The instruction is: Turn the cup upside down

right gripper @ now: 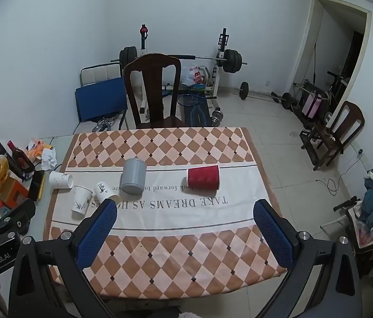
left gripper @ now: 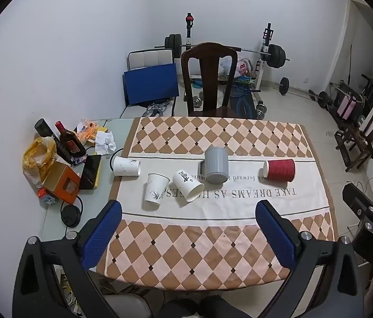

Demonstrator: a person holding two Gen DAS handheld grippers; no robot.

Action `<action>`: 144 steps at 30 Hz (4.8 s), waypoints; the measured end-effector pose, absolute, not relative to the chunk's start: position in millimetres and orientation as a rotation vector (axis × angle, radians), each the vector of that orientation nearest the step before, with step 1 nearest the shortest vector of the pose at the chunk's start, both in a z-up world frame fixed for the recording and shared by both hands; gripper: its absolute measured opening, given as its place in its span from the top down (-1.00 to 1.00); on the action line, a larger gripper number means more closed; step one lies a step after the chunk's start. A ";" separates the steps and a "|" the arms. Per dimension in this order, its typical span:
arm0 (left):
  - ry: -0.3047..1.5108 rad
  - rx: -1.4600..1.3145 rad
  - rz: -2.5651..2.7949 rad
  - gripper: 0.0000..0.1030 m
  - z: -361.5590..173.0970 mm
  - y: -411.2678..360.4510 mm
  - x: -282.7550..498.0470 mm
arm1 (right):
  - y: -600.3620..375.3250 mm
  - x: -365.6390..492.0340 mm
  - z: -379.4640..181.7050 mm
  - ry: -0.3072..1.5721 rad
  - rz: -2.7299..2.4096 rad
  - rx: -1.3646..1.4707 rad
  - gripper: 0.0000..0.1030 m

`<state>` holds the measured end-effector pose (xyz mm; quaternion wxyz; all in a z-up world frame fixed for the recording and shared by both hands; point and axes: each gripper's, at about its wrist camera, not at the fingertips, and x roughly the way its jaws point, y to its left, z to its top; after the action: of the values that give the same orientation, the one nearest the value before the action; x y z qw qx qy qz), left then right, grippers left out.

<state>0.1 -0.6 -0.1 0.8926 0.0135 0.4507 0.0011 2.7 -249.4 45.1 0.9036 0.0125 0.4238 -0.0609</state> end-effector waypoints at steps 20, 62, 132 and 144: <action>0.931 0.011 -0.006 -1.00 -0.5 -0.2 0.8 | -249.2 3.1 44.9 0.873 -0.127 0.019 -1.00; 0.915 0.006 -0.004 -1.00 24.5 -1.7 -1.7 | -245.9 -4.7 55.4 0.864 -0.129 0.017 -1.00; 1.434 -0.894 0.357 -0.86 -291.6 266.5 251.9 | -115.6 228.5 -336.1 1.697 -0.251 0.267 -0.80; 1.449 -0.948 0.402 -0.41 -344.6 282.7 304.5 | -103.9 272.6 -346.7 1.706 -0.395 0.298 -0.80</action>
<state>304.5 282.7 -344.6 0.6303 -0.4139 0.6329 0.1757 272.6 -103.9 -346.7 0.6310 0.1302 0.7451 -0.1727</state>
